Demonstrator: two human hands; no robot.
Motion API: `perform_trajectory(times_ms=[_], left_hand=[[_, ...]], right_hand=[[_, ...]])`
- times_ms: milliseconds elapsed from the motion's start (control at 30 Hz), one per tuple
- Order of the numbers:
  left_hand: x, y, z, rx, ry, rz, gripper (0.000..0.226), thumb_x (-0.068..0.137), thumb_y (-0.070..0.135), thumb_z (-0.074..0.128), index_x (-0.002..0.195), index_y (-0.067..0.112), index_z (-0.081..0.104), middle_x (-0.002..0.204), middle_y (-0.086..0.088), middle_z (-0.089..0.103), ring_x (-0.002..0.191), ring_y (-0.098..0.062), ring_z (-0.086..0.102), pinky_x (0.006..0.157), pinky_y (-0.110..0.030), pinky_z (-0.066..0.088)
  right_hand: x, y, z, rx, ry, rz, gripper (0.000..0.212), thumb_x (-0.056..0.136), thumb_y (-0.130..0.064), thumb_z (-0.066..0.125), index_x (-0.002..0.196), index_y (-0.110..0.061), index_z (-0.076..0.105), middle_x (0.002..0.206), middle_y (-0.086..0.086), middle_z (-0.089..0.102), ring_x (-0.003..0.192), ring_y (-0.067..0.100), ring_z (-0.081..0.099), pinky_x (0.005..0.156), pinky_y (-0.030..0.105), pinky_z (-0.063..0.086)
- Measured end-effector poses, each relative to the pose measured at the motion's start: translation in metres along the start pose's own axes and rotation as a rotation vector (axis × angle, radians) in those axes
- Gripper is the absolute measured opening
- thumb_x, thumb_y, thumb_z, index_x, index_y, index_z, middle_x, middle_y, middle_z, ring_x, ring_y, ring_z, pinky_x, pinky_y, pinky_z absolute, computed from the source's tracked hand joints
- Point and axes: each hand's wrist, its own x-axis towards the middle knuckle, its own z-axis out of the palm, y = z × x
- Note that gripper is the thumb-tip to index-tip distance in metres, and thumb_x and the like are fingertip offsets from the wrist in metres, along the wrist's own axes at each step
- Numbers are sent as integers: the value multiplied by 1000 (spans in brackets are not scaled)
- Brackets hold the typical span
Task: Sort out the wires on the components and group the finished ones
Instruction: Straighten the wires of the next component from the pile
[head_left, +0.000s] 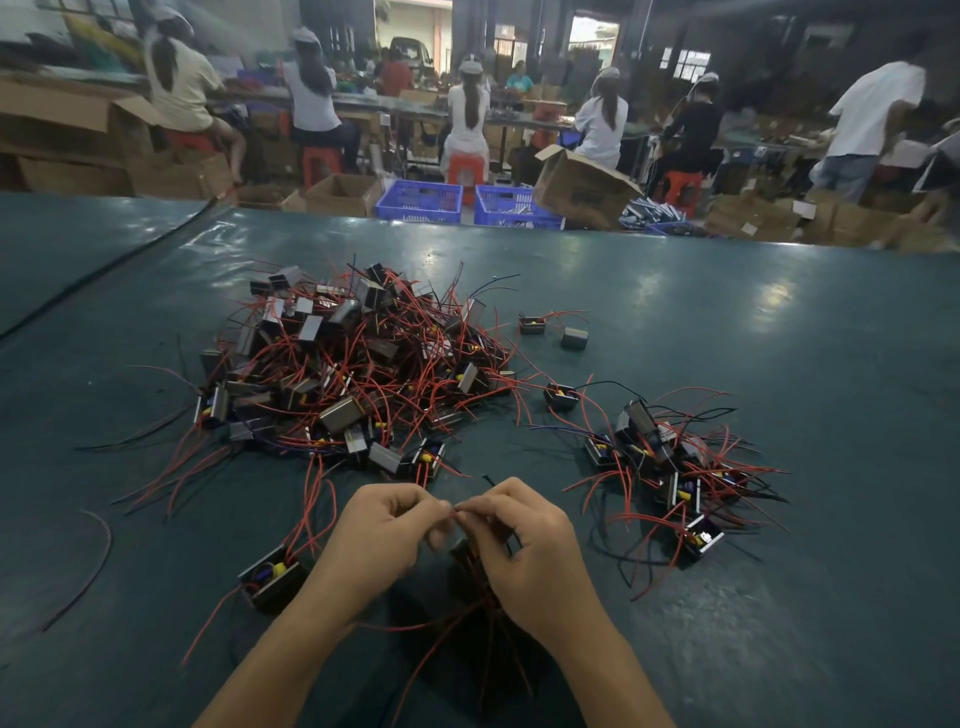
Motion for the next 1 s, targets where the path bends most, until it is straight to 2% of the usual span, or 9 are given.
perform_trajectory(times_ms=[100,200,233,300,433,567,700,867,1000], left_hand=[[-1,5,0,-400,-111,-383,33,86,15,60,53,16,64,53,2,51,34,-5,30,33,-14,19],[-2,8,1,-631,-203,-487,22,77,20,63,56,15,64,55,4,49,32,-3,27,31,-13,16],[-3,8,3,-579,-193,-422,24,81,20,63,58,14,64,56,2,51,32,-4,29,31,-13,17],[-5,6,5,-302,-104,-143,33,93,22,61,61,14,67,58,-2,60,34,-8,38,33,-17,27],[-6,-3,3,178,37,451,19,77,45,70,78,26,71,69,9,68,52,-7,58,51,-16,45],[-2,-10,-2,319,127,672,20,83,45,71,97,31,69,77,18,65,57,-6,58,55,-13,45],[3,-17,-11,406,111,937,21,89,34,66,97,16,76,85,13,65,62,-3,58,57,-17,48],[5,-17,-15,509,127,996,19,92,34,64,89,17,72,82,11,65,59,-10,60,50,-32,51],[4,-15,-12,522,117,798,24,91,40,60,81,21,68,68,20,57,55,-4,54,50,-30,48]], right_hand=[[0,-5,0,-53,4,-59,8,93,-15,65,92,-8,70,85,-5,60,71,7,56,61,27,50],[0,-8,-1,-99,18,-98,6,93,-13,64,91,-9,68,86,-5,59,71,9,56,60,26,49],[0,-7,-2,-87,23,-84,6,93,-13,63,90,-9,67,86,-6,59,71,9,56,60,27,49],[1,-5,-4,-41,23,-33,7,93,-12,63,88,-9,67,84,-7,58,71,7,55,60,28,49],[2,-2,-7,56,20,36,8,90,-11,62,86,-10,69,80,-8,59,70,7,56,61,24,47],[3,-1,-8,114,9,73,10,90,-13,62,84,-9,70,77,-10,59,68,8,56,62,23,46],[2,-2,-8,193,-43,98,13,92,-14,62,81,-10,69,72,-12,55,63,7,52,58,23,42],[1,-1,-6,222,-67,113,11,91,-14,64,81,-15,69,72,-14,55,62,8,52,58,23,43],[0,1,-4,157,-43,85,5,90,-15,66,86,-15,69,78,-15,56,67,11,56,60,25,47]])
